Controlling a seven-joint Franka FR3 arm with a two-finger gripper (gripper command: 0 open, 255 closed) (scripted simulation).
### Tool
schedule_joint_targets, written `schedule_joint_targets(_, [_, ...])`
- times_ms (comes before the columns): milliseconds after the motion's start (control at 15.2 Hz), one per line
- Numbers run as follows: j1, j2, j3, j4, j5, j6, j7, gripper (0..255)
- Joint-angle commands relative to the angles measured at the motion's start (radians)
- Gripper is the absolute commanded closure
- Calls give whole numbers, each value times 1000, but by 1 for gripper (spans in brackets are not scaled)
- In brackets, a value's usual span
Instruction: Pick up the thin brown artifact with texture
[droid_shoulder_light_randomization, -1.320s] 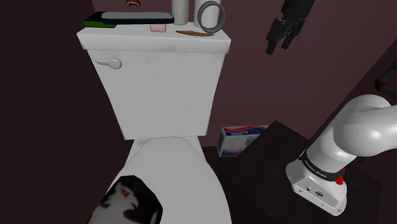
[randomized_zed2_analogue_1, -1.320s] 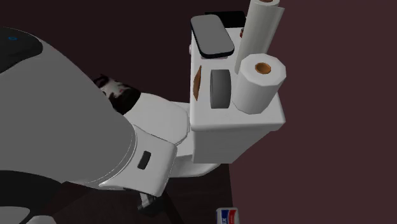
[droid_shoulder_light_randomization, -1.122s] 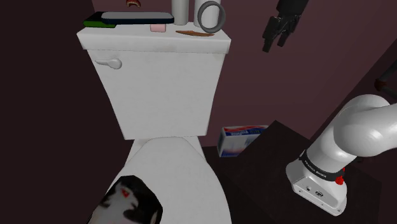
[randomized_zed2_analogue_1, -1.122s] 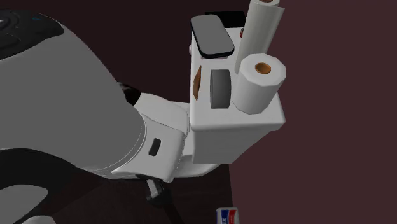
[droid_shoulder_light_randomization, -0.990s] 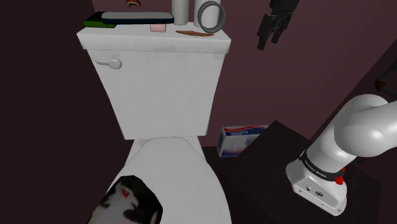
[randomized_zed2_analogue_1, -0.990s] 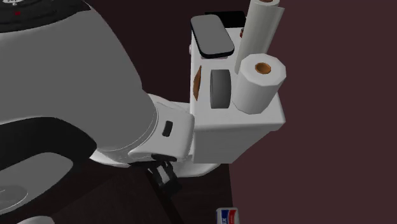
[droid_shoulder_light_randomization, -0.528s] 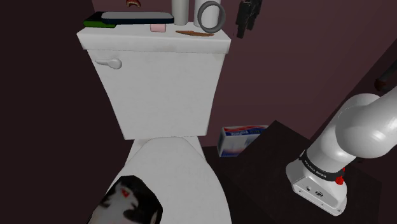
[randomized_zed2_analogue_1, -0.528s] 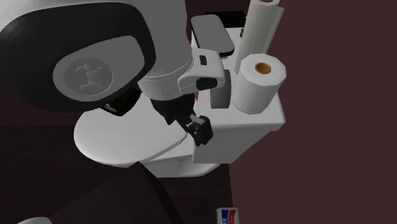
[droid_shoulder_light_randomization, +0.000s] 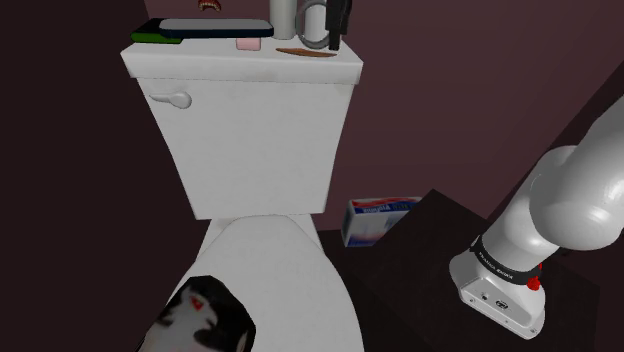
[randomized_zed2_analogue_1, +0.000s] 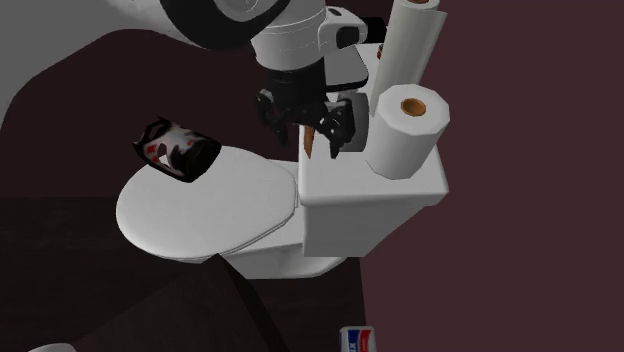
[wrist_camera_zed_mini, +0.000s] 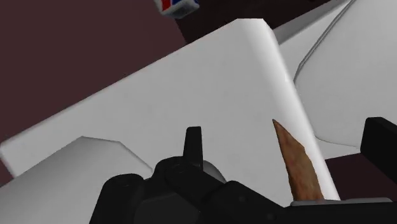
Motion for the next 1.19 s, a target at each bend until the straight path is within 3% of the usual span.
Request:
schedule_joint_targets(0, [19, 82, 21, 106, -23, -35, -42, 0])
schedule_joint_targets(264, [65, 237, 61, 313, -75, -108, -113, 0])
schedule_joint_targets(858, [56, 198, 59, 158, -65, 9, -98, 0])
schedule_joint_targets(924, [58, 192, 61, 153, -64, 6, -94, 255])
schedule_joint_targets(1122, [58, 194, 61, 159, -64, 3, -94, 255])
